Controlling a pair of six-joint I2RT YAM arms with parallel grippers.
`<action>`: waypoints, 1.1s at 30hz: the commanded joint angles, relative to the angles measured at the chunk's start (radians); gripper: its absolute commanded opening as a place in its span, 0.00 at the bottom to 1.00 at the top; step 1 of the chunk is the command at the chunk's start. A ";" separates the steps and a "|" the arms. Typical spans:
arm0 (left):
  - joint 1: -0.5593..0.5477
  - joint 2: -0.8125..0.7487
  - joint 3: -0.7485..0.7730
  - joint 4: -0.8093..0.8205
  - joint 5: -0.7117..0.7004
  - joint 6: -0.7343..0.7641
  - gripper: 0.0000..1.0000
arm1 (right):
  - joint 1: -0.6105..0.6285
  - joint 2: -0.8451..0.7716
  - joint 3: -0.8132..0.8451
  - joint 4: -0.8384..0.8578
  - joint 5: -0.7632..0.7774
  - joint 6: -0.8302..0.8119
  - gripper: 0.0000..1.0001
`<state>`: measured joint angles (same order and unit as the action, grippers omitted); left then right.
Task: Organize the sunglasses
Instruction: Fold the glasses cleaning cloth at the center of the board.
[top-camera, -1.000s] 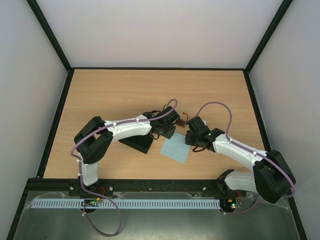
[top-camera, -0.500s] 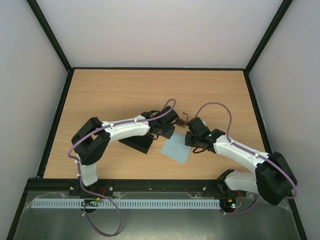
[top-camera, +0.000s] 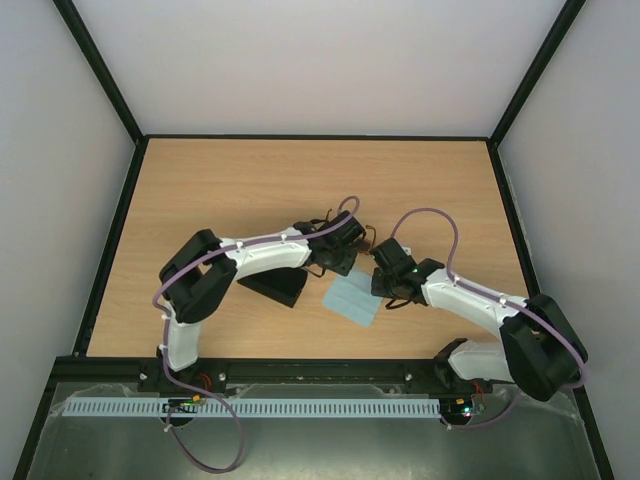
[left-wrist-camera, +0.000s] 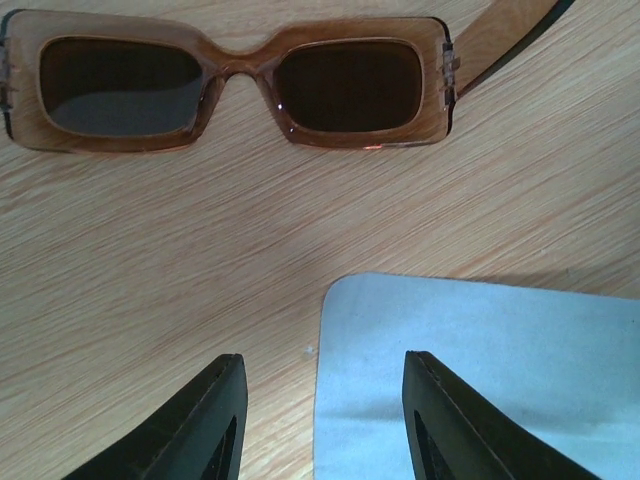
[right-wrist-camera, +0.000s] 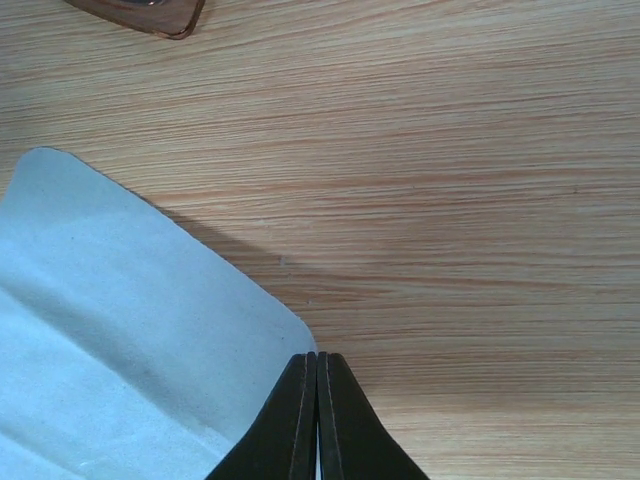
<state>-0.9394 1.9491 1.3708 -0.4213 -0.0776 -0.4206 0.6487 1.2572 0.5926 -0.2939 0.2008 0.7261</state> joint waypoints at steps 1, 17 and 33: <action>-0.008 0.040 0.038 0.009 0.014 -0.015 0.46 | 0.006 0.022 -0.006 -0.025 0.043 0.013 0.01; -0.029 0.101 0.037 0.049 -0.009 0.003 0.44 | 0.005 0.064 -0.004 0.006 0.037 0.014 0.01; -0.032 0.142 0.069 0.066 -0.051 0.006 0.33 | 0.005 0.067 -0.008 0.016 0.032 0.012 0.01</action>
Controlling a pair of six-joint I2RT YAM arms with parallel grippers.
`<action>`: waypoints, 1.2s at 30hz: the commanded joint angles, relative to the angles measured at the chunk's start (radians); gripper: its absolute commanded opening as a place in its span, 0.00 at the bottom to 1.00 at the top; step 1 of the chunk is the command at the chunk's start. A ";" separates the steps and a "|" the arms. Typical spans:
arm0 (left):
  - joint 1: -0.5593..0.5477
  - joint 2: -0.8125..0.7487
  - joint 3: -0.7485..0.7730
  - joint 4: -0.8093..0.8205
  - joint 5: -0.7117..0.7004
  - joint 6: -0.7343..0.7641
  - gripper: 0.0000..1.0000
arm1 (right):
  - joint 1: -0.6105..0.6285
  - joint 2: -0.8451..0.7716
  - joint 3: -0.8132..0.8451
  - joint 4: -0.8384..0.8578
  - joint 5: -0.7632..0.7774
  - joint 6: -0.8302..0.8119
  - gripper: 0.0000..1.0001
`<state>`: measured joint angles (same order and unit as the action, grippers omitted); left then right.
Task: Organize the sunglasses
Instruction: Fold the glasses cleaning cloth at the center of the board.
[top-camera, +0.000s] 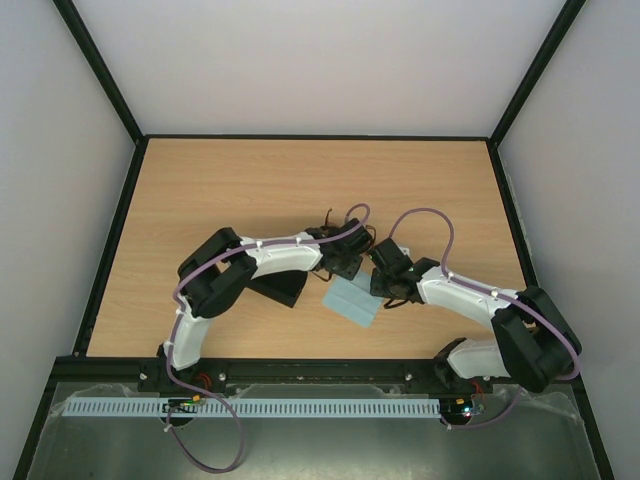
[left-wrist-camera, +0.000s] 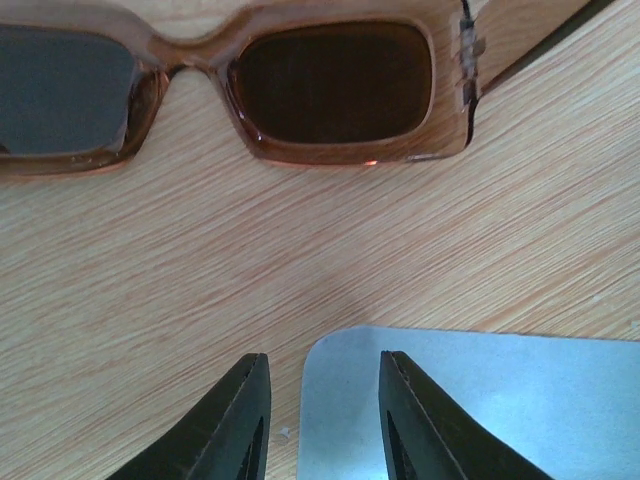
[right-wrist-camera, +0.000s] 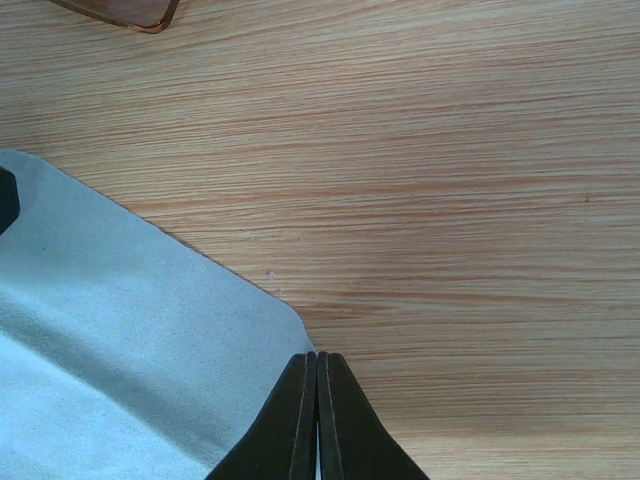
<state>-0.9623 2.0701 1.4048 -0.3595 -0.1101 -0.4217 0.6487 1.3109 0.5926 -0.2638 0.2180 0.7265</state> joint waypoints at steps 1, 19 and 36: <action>-0.009 0.023 0.037 0.004 -0.017 0.007 0.33 | 0.005 0.012 -0.007 -0.015 0.012 0.011 0.01; -0.024 0.061 0.051 -0.012 -0.037 0.003 0.26 | 0.005 0.003 -0.017 -0.009 0.009 0.010 0.01; -0.024 0.067 0.068 -0.033 -0.055 0.011 0.02 | 0.005 0.008 -0.007 -0.013 0.013 -0.002 0.01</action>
<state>-0.9771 2.1189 1.4570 -0.3607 -0.1509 -0.4110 0.6487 1.3109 0.5907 -0.2634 0.2153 0.7254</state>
